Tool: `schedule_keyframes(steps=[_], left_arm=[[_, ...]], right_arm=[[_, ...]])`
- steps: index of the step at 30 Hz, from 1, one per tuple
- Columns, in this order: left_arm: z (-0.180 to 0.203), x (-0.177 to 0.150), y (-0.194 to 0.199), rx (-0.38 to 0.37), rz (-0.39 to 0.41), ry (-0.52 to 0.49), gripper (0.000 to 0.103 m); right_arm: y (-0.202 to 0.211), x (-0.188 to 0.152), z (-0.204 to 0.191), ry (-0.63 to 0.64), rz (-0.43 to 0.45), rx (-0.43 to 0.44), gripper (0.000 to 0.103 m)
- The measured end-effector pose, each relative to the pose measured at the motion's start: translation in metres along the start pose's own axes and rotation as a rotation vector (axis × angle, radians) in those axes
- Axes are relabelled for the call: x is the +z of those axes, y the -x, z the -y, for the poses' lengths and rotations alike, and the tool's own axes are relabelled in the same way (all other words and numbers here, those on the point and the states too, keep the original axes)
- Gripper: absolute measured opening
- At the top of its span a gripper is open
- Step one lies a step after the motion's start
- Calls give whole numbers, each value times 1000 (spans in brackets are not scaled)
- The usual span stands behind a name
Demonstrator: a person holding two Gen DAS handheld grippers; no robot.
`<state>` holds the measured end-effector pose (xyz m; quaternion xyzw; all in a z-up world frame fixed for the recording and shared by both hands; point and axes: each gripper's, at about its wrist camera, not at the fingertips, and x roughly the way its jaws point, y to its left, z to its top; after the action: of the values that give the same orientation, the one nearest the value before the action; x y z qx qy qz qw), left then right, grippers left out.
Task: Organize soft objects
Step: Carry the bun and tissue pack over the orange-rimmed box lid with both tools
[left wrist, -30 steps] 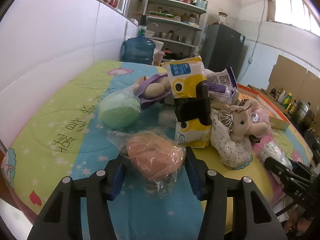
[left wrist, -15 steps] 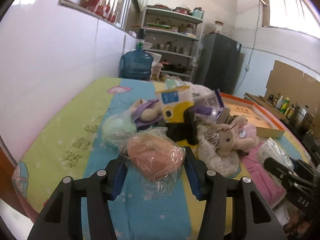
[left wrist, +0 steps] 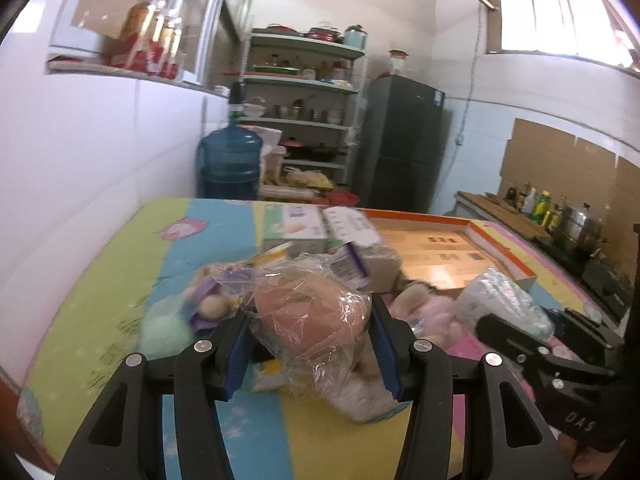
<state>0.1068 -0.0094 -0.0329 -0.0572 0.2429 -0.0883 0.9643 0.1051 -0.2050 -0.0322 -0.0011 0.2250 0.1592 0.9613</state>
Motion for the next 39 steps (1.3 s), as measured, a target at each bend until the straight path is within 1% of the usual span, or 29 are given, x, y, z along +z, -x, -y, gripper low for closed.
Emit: schedule_keyframes(steps=[6, 16, 28, 33, 39], left_arm=[[27, 12, -17, -46, -7, -32, 54], [70, 26, -46, -122, -30, -46, 54], [128, 41, -86, -181, -52, -83, 54], [148, 45, -105, -190, -64, -90, 54], [164, 48, -133, -198, -106, -84, 55]], right_arm=[[-1, 6, 22, -20, 7, -25, 50], [3, 14, 71, -45, 23, -92, 50], [1, 23, 137, -103, 20, -153, 50], [-5, 26, 166, -135, 4, -158, 50], [-16, 33, 199, -158, -13, -172, 50]])
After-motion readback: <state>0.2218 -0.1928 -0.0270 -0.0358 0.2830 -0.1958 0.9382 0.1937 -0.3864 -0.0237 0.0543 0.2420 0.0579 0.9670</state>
